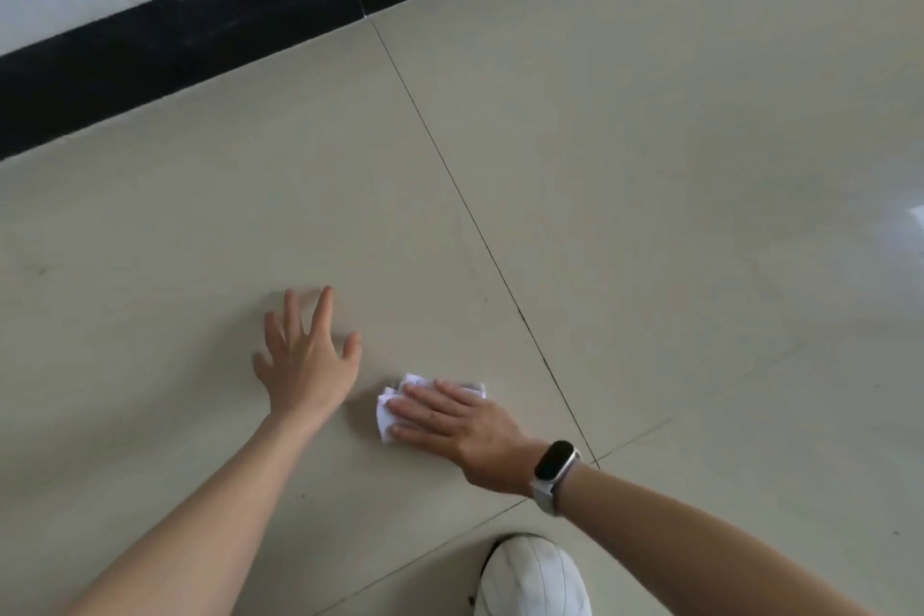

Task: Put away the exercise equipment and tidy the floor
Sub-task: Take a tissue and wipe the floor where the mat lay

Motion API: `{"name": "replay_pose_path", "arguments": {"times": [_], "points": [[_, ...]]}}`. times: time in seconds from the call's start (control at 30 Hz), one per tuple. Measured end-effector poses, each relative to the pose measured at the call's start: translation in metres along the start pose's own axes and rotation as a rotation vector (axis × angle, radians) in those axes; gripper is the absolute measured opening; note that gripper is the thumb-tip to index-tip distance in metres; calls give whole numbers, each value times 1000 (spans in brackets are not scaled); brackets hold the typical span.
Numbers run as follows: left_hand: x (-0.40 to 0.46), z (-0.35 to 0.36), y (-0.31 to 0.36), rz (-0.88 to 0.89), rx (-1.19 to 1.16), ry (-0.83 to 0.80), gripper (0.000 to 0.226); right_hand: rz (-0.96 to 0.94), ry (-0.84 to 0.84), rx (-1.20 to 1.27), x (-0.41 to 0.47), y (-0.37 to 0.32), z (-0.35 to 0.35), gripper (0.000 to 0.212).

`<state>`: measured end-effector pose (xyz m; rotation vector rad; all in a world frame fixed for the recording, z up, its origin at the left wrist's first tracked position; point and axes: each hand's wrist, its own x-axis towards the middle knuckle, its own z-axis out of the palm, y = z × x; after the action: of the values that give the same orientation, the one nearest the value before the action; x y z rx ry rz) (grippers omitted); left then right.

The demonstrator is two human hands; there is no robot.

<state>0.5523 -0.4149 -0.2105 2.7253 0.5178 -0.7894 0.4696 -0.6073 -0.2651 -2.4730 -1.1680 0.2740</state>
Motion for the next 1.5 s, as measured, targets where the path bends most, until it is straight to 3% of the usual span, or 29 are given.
{"name": "replay_pose_path", "arguments": {"times": [0.07, 0.27, 0.3, 0.33, 0.47, 0.53, 0.6, 0.73, 0.8, 0.87, 0.93, 1.03, 1.1, 1.17, 1.27, 1.33, 1.4, 1.5], "points": [[5, 2, 2, -1, 49, -13, 70, 116, 54, -10, -3, 40, -18, 81], [28, -8, 3, -20, 44, -78, 100, 1103, 315, 117, 32, 136, -87, 90], [30, -11, 3, -25, 47, -96, 102, 1107, 334, 125, 51, 132, -85, 89], [33, -13, 2, -23, 59, -104, 102, 984, 324, 91, 67, 121, -75, 88], [41, -27, -7, 19, 79, 15, 77, 29, 26, -20, 81, 55, -24, 76], [45, -31, -10, 49, 106, 44, 77, -118, -13, -66, 68, 80, -34, 75], [50, -34, -10, 37, 100, 24, 91, 113, 59, -49, 60, 124, -59, 82], [63, -38, -10, -62, 66, -95, 120, 909, 259, 47, 71, 203, -115, 83], [69, -40, -11, -81, 44, -139, 126, 1072, 305, 54, 101, 214, -125, 77], [73, -42, -11, -81, 18, -172, 128, 1030, 303, 30, 140, 202, -114, 76], [73, -43, -12, -72, 19, -184, 128, 718, 269, 1, 176, 168, -86, 76], [71, -40, -15, -65, 6, -156, 127, 140, 58, -13, 204, 114, -51, 79], [69, -39, -18, -65, 7, -121, 128, -12, -2, -44, 201, 118, -57, 79], [68, -36, -22, -84, -2, -81, 132, 137, 36, -63, 191, 152, -78, 82], [65, -31, -25, -123, -52, -46, 135, 665, 120, -70, 186, 211, -116, 86], [66, -30, -25, -136, -61, -54, 136, 859, 148, -52, 199, 222, -128, 81], [67, -32, -24, -136, -65, -65, 136, 879, 154, -45, 221, 212, -124, 81], [66, -37, -32, -86, -25, -68, 128, 565, 128, -168, 249, 177, -101, 83]]}}
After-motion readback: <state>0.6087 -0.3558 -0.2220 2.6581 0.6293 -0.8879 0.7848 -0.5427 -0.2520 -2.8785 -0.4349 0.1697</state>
